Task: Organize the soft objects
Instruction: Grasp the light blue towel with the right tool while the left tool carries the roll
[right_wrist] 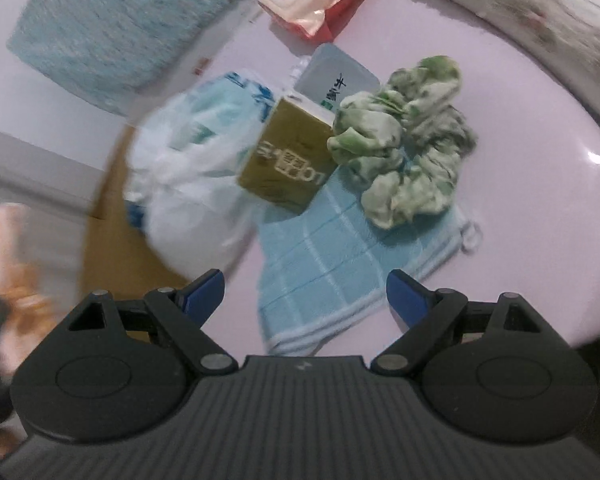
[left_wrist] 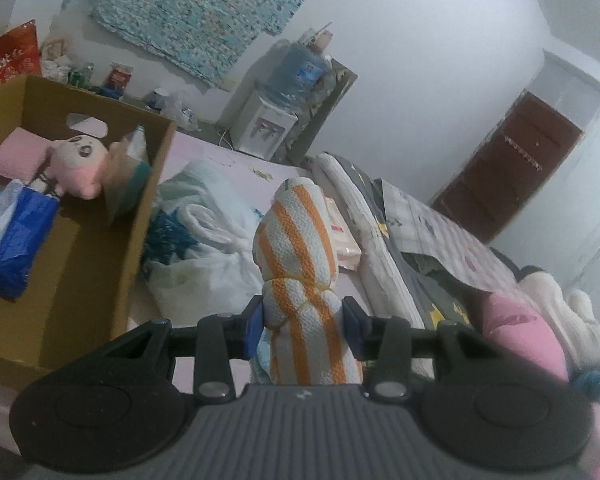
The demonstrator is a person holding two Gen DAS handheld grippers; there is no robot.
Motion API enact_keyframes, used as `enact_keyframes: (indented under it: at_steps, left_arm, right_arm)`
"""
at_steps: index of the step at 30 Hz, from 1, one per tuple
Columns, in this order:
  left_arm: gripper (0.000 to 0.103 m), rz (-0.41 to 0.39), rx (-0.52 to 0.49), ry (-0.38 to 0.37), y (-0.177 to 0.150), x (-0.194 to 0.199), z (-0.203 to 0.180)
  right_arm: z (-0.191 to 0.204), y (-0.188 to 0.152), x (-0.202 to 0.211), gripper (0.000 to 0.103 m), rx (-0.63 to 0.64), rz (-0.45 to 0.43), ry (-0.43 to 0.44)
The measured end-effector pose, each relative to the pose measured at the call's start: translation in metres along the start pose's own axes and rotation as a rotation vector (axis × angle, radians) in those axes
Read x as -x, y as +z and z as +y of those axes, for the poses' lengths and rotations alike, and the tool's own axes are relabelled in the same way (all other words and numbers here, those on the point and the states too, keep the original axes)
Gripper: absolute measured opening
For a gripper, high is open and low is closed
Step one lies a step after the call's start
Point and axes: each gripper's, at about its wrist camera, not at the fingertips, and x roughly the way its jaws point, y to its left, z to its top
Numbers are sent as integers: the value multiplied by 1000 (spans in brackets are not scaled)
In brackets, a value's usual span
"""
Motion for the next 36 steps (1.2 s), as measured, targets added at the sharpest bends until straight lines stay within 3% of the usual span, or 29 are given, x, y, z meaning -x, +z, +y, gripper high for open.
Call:
enact_keyframes:
  at_steps: [8, 13, 16, 19, 21, 24, 26, 33, 36]
  left_arm:
    - [43, -30, 53, 11, 4, 16, 34]
    - [43, -51, 70, 17, 7, 24, 48]
    - [43, -63, 86, 20, 8, 30, 56]
    - [43, -92, 94, 44, 9, 41, 65]
    - [43, -114, 103, 62, 13, 49, 72]
    - [43, -143, 123, 91, 18, 59, 85]
    - [43, -164, 142, 116, 20, 67, 94]
    - [43, -209, 195, 213, 31, 84, 124]
    - [43, -215, 201, 240, 34, 87, 130]
  right_arm:
    - [37, -3, -31, 89, 117, -136, -160]
    - [61, -13, -50, 87, 298, -219, -311]
    - [69, -22, -61, 75, 418, -261, -411]
    - [66, -23, -58, 60, 463, -278, -388]
    - [59, -16, -51, 43, 447, -271, -362]
    - [46, -3, -42, 27, 384, -238, -293]
    - [34, 4, -37, 23, 311, -211, -215]
    - [-11, 22, -8, 20, -21, -143, 176]
    - [-11, 23, 8, 20, -40, -174, 257]
